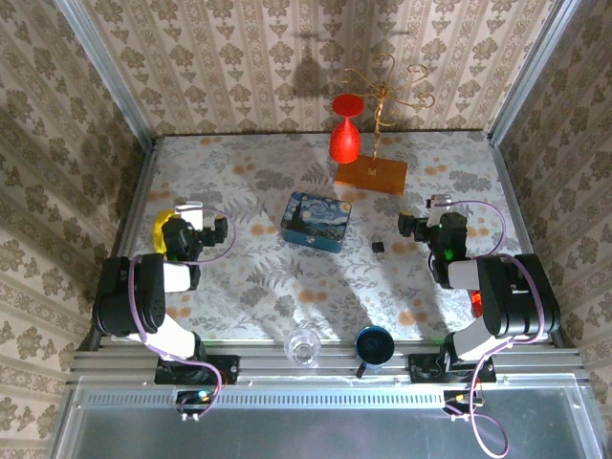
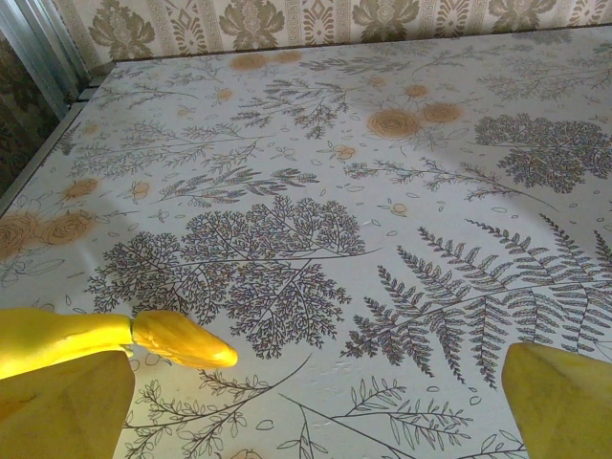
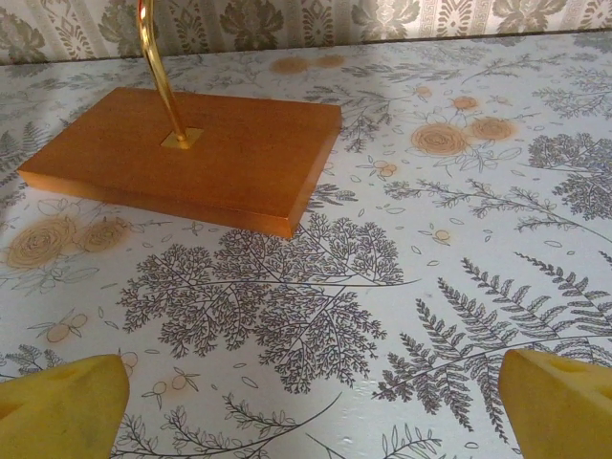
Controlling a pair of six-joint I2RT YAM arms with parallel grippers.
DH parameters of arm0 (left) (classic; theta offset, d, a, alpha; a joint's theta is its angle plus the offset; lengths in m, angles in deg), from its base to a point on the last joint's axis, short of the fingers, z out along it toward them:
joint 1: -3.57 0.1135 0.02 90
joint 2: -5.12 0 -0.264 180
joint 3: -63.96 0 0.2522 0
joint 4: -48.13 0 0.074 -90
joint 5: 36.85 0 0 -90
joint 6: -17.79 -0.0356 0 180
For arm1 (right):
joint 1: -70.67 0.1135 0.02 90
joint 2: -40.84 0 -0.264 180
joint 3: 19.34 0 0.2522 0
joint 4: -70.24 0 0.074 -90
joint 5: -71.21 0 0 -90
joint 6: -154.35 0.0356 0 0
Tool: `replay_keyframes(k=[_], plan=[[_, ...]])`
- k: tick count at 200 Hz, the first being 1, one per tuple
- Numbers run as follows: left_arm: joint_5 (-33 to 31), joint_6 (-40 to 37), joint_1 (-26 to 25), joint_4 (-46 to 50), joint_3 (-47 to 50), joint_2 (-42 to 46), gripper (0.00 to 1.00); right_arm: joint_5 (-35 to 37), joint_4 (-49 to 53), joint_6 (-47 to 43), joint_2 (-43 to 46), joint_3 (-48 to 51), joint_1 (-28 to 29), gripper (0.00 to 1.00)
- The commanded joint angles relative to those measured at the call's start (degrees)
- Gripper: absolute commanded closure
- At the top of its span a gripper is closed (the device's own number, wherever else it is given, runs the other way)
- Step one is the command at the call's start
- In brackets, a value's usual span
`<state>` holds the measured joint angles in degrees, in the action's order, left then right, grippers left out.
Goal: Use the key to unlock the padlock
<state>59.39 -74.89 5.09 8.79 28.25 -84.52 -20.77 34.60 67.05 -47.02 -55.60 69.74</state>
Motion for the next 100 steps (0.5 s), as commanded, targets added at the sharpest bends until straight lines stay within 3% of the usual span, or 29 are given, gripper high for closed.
replay_keyframes(k=[1,100], plan=[[0.18,-1.19,-0.51,-0.01,-0.32,0.48,0.00,-1.09,0.54,-1.06,0.31,-0.81,0.05,0.00],[-0.35,-1.37,-0.75,0.06,-0.37,0.57,0.00,-0.92,0.63,-1.12,0.29,-0.79,0.09,0.00]])
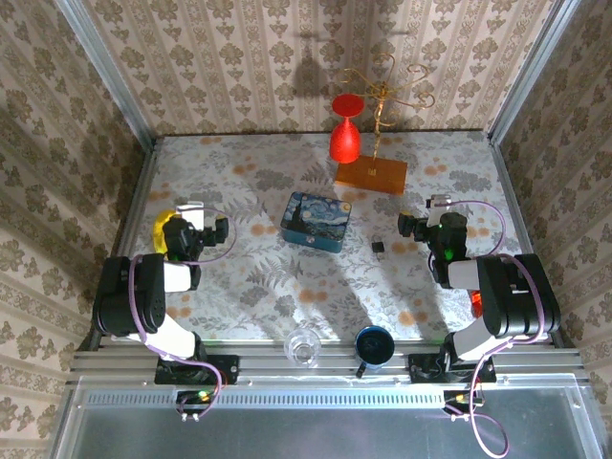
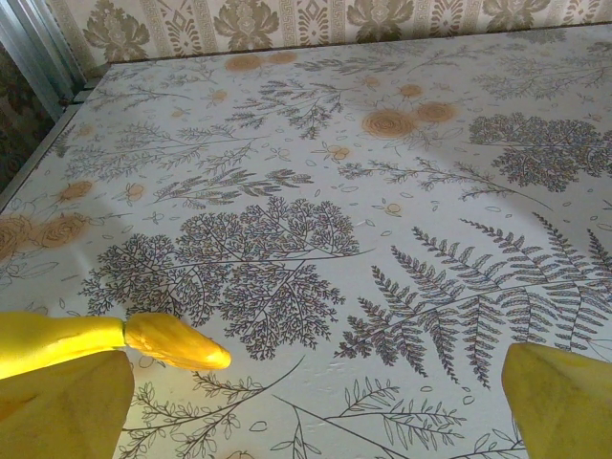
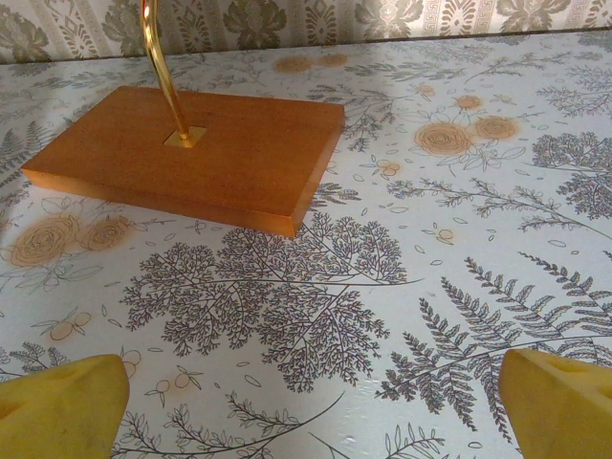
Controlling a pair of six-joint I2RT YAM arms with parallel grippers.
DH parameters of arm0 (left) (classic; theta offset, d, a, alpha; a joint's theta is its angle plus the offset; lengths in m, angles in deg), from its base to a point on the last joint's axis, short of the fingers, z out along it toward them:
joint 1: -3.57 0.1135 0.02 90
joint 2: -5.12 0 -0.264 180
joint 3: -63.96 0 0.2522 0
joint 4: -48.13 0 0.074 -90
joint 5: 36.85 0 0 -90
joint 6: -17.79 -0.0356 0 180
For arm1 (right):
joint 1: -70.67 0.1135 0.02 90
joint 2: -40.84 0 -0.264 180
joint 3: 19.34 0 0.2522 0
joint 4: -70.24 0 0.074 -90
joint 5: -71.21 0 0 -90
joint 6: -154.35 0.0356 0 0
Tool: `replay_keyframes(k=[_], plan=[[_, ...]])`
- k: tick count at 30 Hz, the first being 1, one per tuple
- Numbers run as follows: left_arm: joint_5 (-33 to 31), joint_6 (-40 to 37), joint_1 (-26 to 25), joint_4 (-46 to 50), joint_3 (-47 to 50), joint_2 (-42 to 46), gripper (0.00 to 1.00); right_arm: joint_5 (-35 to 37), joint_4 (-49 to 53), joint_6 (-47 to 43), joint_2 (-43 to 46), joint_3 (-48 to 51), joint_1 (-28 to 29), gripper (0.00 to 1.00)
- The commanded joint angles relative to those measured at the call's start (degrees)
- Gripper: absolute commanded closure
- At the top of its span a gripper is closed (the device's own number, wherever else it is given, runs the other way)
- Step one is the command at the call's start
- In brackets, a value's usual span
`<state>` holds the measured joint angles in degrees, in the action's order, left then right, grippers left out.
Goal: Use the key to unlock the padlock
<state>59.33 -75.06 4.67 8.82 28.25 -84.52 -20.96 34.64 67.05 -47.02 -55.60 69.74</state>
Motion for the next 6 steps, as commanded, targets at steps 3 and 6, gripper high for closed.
replay_keyframes(k=[3,6], plan=[[-0.23,-1.19,-0.39,-0.01,-0.39,0.57,0.00,-0.73,0.58,-1.12,0.31,-0.80,0.05,0.00],[-0.29,-1.19,-0.40,0.00,-0.30,0.52,0.00,-0.73,0.58,-1.12,0.30,-0.82,0.05,0.00]])
